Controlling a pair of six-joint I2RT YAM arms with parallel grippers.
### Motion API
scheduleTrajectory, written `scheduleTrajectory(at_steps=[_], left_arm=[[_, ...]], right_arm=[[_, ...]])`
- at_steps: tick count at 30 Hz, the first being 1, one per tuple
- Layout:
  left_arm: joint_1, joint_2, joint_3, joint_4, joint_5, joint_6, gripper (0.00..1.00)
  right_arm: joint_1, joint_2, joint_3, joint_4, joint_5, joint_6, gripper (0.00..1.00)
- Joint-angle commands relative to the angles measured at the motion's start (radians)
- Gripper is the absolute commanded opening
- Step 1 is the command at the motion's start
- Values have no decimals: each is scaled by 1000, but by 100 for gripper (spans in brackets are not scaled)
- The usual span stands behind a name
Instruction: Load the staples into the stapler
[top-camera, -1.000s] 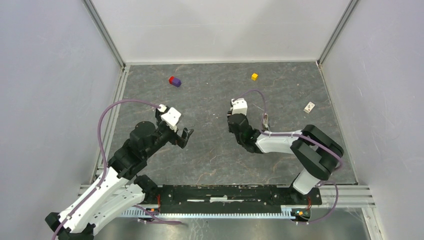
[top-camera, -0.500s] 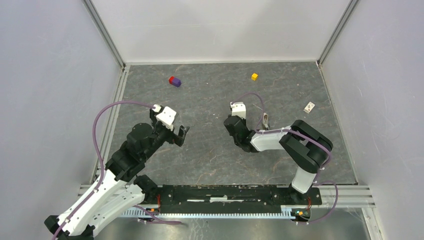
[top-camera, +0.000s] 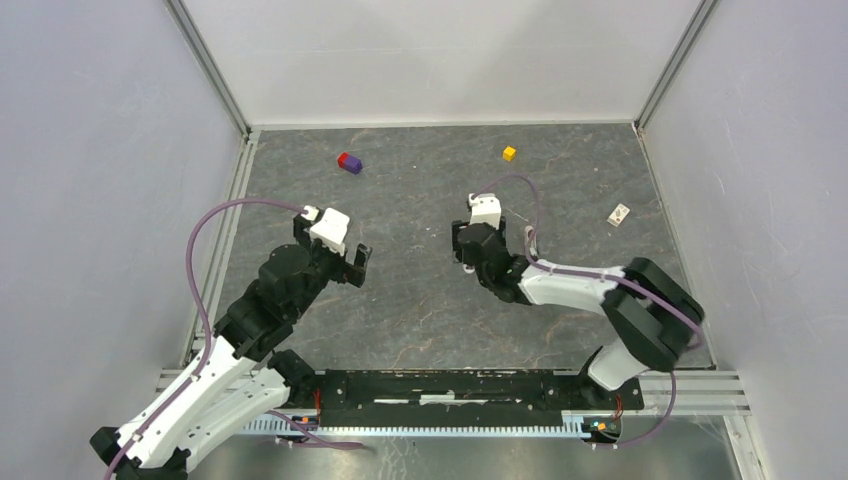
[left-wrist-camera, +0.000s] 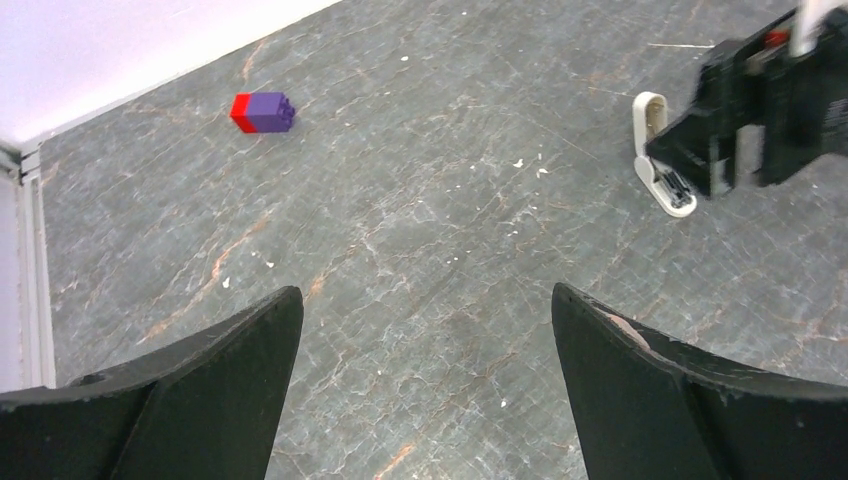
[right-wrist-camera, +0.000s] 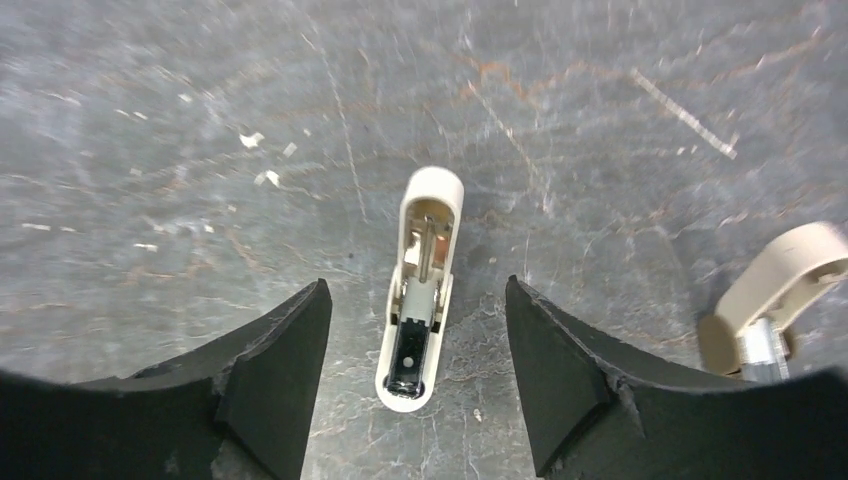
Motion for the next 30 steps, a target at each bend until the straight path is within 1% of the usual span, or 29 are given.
scheduleTrajectory(at_steps=[1, 4, 6, 9, 13, 15, 17, 18, 21, 22, 25, 27, 30], left_arm=[[0, 1, 16, 20, -95, -79, 100], [0, 0, 25, 8, -132, -85, 100], [0, -5, 26, 6, -128, -86, 100], [-1, -10, 26, 2, -88, -86, 100], [-1, -2, 26, 6, -39, -86, 100], [-1, 6, 32, 2, -18, -86, 100], [-1, 9, 33, 0, 9, -86, 100], [0, 9, 32, 0, 24, -86, 100], [-1, 8, 32, 1, 58, -86, 100], [-1, 7, 30, 2, 63, -111, 100], [-2, 3, 29, 5, 57, -113, 100], [-1, -1, 29, 6, 60, -111, 100], [-1, -8, 23, 10, 66, -108, 100]], right_arm=[[-18, -165, -10, -41, -44, -101, 72], [-69, -260, -16, -67, -126, -207, 73], [-113, -307, -15, -85, -139, -268, 73], [-216, -353, -10, -127, -100, -267, 71], [-360, -359, 2, -172, -9, -263, 69], [-442, -339, 11, -196, 17, -247, 70], [-529, -310, 17, -209, 11, -231, 75], [-579, -288, 24, -220, 10, -213, 76], [-715, -221, 35, -249, -36, -163, 77], [-753, -202, 36, -247, -51, -144, 76], [-863, -127, 51, -230, -79, -101, 75], [-913, -66, 94, -239, -86, -84, 74], [-954, 16, 161, -231, -134, -96, 72]])
